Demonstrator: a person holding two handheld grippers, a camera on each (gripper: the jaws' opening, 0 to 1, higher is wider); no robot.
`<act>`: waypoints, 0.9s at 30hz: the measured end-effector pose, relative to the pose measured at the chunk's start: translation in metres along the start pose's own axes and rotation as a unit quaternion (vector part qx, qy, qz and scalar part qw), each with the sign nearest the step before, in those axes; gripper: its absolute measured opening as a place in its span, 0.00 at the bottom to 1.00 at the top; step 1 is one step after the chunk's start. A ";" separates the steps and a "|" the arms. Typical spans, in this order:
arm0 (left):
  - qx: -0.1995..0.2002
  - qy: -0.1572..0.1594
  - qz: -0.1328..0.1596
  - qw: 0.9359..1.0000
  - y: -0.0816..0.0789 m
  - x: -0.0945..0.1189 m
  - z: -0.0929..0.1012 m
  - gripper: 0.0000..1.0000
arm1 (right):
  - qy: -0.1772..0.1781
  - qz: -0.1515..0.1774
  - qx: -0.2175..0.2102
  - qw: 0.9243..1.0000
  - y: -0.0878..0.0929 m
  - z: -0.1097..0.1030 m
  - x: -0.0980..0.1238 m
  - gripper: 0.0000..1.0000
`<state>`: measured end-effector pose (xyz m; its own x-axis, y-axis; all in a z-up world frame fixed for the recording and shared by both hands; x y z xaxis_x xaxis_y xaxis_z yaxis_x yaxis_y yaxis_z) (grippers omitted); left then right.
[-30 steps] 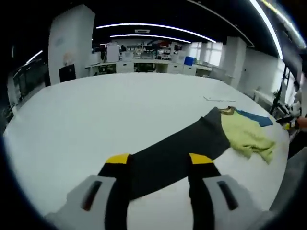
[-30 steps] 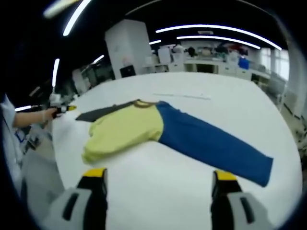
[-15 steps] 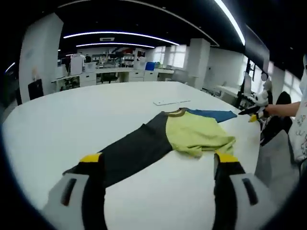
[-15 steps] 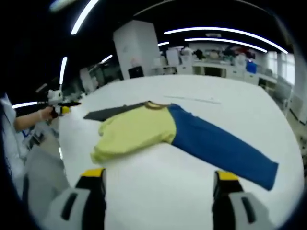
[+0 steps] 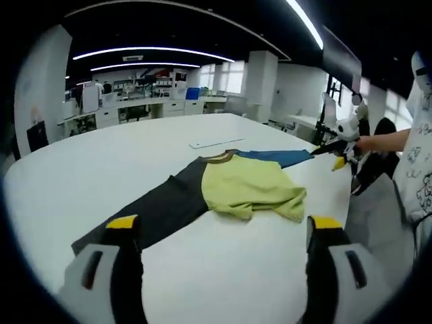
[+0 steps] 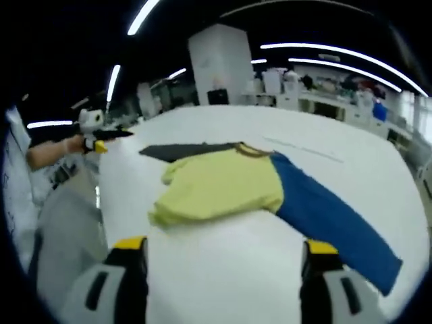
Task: Fold the garment on the visible template until the final outline fits inside the template.
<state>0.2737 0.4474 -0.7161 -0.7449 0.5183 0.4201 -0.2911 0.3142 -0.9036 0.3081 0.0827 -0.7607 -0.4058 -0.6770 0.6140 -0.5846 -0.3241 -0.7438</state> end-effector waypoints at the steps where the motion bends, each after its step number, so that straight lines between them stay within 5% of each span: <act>1: 0.001 -0.001 0.000 1.000 0.001 -0.001 0.001 0.99 | -0.008 -0.002 0.013 1.000 -0.001 -0.007 -0.004 0.93; 6: -0.004 0.011 -0.006 1.000 0.003 -0.004 0.015 0.98 | -0.039 -0.030 0.087 0.995 -0.004 -0.043 -0.023 0.88; 10: 0.002 0.018 -0.001 1.000 0.001 -0.006 0.026 0.97 | -0.066 -0.038 0.134 0.988 -0.004 -0.071 -0.042 0.70; 14: 0.008 0.021 0.003 1.000 0.002 -0.009 0.035 0.96 | -0.066 -0.059 0.215 0.973 0.004 -0.083 -0.060 0.49; 21: 0.016 0.029 0.007 0.999 0.005 -0.017 0.053 0.93 | -0.049 -0.073 0.252 0.964 0.007 -0.089 -0.083 0.32; 27: 0.019 0.045 0.007 0.999 0.009 -0.024 0.062 0.92 | -0.034 -0.073 0.252 0.964 0.002 -0.079 -0.095 0.13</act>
<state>0.2519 0.3881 -0.7399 -0.6921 0.5929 0.4117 -0.3053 0.2764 -0.9112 0.2901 0.1984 -0.8000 -0.2875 -0.6359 0.7162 -0.2095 -0.6879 -0.6949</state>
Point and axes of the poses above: the point that each gripper's makers call its tool centre point, and the gripper's own axes: x roughly backward along the fingers, z roughly to its right, y roughly out of its underside, the point moved 1 cm from there along x, roughly backward along the fingers, and after that the axes turned 12 degrees about -x, right-handed, at the moved point
